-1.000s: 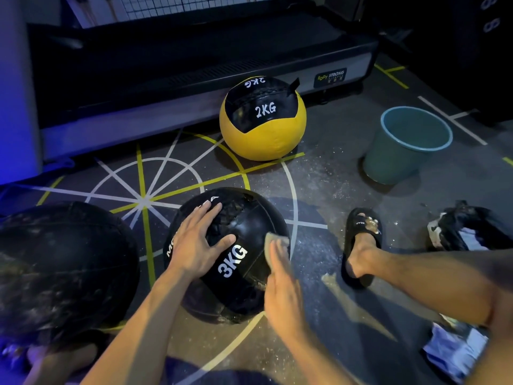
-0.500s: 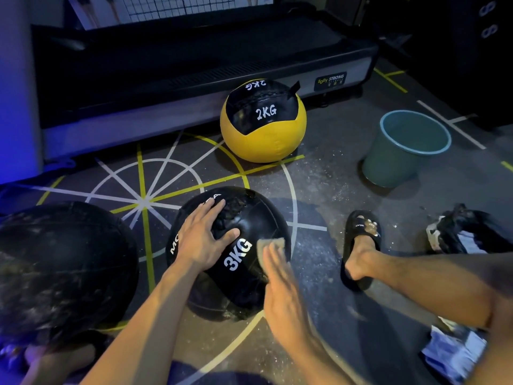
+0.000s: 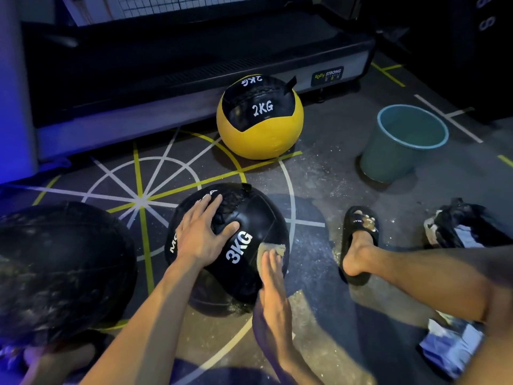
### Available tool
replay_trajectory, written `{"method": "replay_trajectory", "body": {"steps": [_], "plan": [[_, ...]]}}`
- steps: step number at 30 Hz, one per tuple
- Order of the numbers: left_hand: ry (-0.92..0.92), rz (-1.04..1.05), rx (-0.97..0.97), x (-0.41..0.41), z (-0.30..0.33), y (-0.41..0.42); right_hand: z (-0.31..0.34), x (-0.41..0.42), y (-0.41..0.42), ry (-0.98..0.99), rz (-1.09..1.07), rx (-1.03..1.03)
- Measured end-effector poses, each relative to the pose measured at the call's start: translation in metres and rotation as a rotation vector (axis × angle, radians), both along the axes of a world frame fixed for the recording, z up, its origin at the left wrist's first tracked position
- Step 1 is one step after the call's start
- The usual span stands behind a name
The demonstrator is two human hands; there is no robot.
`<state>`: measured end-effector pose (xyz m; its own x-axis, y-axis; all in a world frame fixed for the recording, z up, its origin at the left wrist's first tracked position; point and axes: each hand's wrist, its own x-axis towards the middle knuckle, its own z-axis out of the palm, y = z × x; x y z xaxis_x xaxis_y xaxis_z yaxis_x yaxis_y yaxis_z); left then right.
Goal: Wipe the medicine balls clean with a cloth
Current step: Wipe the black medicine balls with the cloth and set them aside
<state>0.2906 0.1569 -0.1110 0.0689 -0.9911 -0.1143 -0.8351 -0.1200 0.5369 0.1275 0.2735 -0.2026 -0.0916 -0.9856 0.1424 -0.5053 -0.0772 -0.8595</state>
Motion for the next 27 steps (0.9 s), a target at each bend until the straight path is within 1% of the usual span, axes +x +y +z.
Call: {"method": "replay_trajectory", "body": {"steps": [1, 2, 3, 5, 6, 7, 8, 9, 11, 13, 15, 16, 17, 20, 21, 22, 23, 26, 27], "plan": [[-0.004, 0.014, 0.005, -0.003, 0.001, 0.000, 0.003, 0.001, -0.005, -0.046, -0.078, 0.004], [-0.010, 0.022, 0.007, -0.005, 0.002, 0.000, 0.010, -0.001, -0.013, -0.072, -0.175, 0.060], [-0.013, 0.026, 0.008, -0.006, 0.002, 0.000, 0.015, -0.005, -0.021, -0.096, -0.255, 0.177], [-0.014, 0.034, 0.008, -0.005, 0.001, 0.000, 0.023, -0.018, -0.035, -0.232, -0.363, 0.509], [-0.012, 0.037, 0.011, -0.005, 0.000, 0.001, 0.027, -0.024, -0.043, -0.306, -0.418, 0.620], [-0.012, 0.038, 0.012, -0.004, 0.000, 0.002, 0.035, -0.028, -0.047, -0.347, -0.449, 0.669], [-0.013, 0.036, 0.008, -0.004, -0.001, 0.003, 0.042, -0.028, -0.050, -0.362, -0.432, 0.661], [-0.013, 0.033, 0.002, -0.004, -0.002, 0.003, 0.052, -0.023, -0.050, -0.346, -0.375, 0.597], [-0.008, 0.031, -0.002, -0.003, -0.004, 0.002, 0.065, -0.006, -0.046, -0.266, -0.160, 0.395], [-0.001, 0.035, 0.003, 0.002, -0.004, 0.001, 0.063, 0.006, -0.038, -0.168, -0.033, 0.247], [0.013, 0.037, 0.007, 0.005, -0.004, 0.003, 0.047, 0.001, -0.030, -0.092, -0.052, 0.139], [0.016, 0.039, 0.004, 0.007, -0.004, 0.003, 0.042, -0.005, -0.031, -0.111, -0.086, 0.131], [0.019, 0.043, -0.001, 0.007, -0.004, 0.004, 0.042, -0.013, -0.036, -0.135, -0.137, 0.187], [0.023, 0.041, -0.008, 0.002, -0.006, 0.007, 0.047, -0.035, -0.067, -0.277, -0.368, 0.590], [0.023, 0.038, -0.010, 0.001, -0.005, 0.007, 0.049, -0.038, -0.076, -0.345, -0.393, 0.645], [0.028, 0.037, -0.011, 0.001, -0.005, 0.006, 0.054, -0.037, -0.081, -0.380, -0.376, 0.625], [0.031, 0.038, -0.017, 0.001, -0.005, 0.005, 0.062, -0.030, -0.081, -0.351, -0.309, 0.551], [0.027, 0.036, -0.031, 0.007, -0.007, 0.006, 0.074, 0.001, -0.064, -0.138, 0.044, 0.162], [0.027, 0.031, -0.021, 0.009, -0.006, 0.007, 0.070, 0.007, -0.058, -0.070, 0.103, 0.058]]}}
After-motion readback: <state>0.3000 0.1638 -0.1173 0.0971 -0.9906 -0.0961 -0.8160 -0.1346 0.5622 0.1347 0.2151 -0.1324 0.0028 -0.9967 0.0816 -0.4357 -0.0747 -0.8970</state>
